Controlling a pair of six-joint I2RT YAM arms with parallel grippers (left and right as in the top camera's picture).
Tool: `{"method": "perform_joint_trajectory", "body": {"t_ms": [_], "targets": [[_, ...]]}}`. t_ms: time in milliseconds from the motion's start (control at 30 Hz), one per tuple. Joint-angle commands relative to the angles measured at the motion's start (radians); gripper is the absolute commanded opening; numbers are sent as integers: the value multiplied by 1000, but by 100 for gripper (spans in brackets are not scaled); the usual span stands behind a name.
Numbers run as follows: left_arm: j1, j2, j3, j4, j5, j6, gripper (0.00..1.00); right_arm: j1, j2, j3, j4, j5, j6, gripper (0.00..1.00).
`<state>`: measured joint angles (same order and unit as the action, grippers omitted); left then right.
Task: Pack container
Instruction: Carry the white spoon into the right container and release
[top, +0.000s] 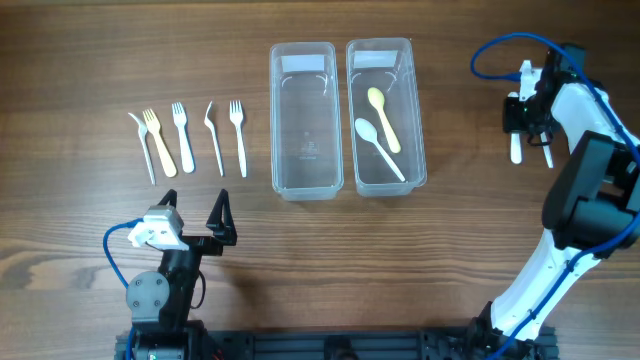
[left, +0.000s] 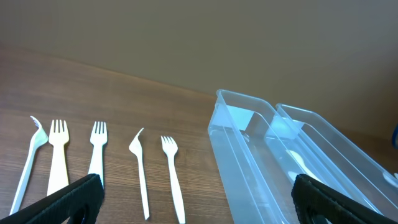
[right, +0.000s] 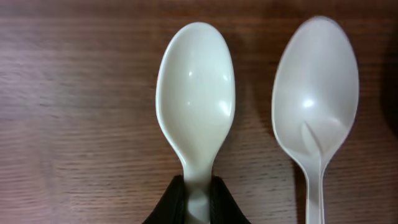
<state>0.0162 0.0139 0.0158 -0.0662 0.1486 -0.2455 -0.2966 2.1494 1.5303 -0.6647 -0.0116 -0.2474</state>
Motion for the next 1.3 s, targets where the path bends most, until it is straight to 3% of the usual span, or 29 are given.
{"method": "perform_joint_trajectory", "body": {"t_ms": [0, 233, 500, 700, 933, 1067, 1267], "targets": [[8, -7, -8, 3, 15, -9, 100, 1, -65, 72, -35, -99, 39, 4], [8, -7, -8, 3, 15, -9, 100, 86, -175, 129, -108, -160, 72, 4], [8, -7, -8, 3, 15, -9, 100, 319, -319, 129, -116, -200, 195, 5], [8, -7, -8, 3, 15, -9, 100, 497, -300, 128, -103, -192, 267, 5], [8, -7, -8, 3, 15, -9, 100, 587, -203, 128, -53, -162, 345, 6], [8, -7, -8, 3, 15, -9, 100, 587, -128, 128, -53, -162, 355, 14], [8, -7, -8, 3, 15, -9, 100, 586, -129, 134, -47, -162, 349, 34]]}}
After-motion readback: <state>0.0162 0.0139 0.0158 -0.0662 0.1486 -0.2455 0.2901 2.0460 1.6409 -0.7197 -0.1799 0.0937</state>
